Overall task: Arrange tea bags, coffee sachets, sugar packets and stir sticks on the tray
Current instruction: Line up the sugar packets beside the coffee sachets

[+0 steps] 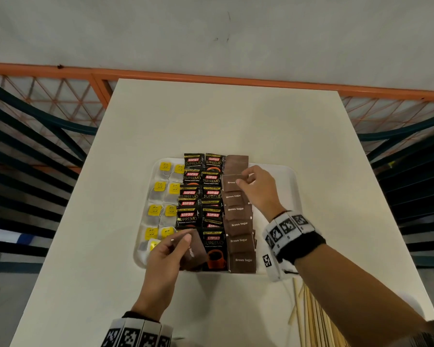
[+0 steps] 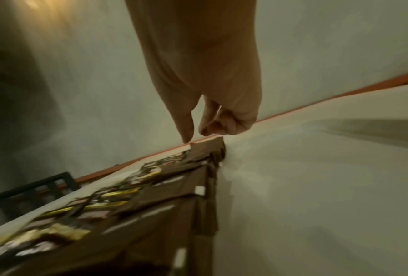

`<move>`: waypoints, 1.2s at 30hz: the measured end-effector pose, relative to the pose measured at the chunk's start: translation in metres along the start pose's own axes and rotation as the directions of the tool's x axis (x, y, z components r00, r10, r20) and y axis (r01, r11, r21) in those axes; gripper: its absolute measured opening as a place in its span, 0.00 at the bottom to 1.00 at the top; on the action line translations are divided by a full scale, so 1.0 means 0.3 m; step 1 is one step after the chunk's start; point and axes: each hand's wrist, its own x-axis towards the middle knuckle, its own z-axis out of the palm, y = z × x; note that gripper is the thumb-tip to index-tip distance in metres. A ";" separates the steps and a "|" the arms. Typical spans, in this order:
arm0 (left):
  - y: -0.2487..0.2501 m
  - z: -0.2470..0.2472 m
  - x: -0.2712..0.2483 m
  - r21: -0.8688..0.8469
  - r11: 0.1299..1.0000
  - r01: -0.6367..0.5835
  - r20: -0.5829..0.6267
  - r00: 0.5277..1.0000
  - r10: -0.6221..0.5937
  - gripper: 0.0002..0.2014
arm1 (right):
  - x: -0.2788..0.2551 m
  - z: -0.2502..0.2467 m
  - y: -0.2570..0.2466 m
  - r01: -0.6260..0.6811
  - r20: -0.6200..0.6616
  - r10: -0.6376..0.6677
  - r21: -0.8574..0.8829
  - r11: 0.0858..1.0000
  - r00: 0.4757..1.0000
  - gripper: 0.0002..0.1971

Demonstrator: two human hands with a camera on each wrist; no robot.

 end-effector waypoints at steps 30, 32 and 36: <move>-0.015 0.023 -0.066 0.546 0.792 -0.274 0.314 0.943 0.109 0.12 | 0.158 0.010 0.027 -0.231 0.000 0.244 0.318 0.919 0.970 0.07; -0.014 0.020 -0.080 0.561 0.773 -0.296 0.348 0.932 0.104 0.13 | 0.170 0.028 0.032 -0.243 -0.002 0.251 0.247 0.938 0.968 0.10; -0.015 0.008 -0.098 0.598 0.742 -0.302 0.406 0.913 0.044 0.13 | 0.151 0.041 0.030 -0.184 -0.062 0.194 0.132 0.974 0.979 0.13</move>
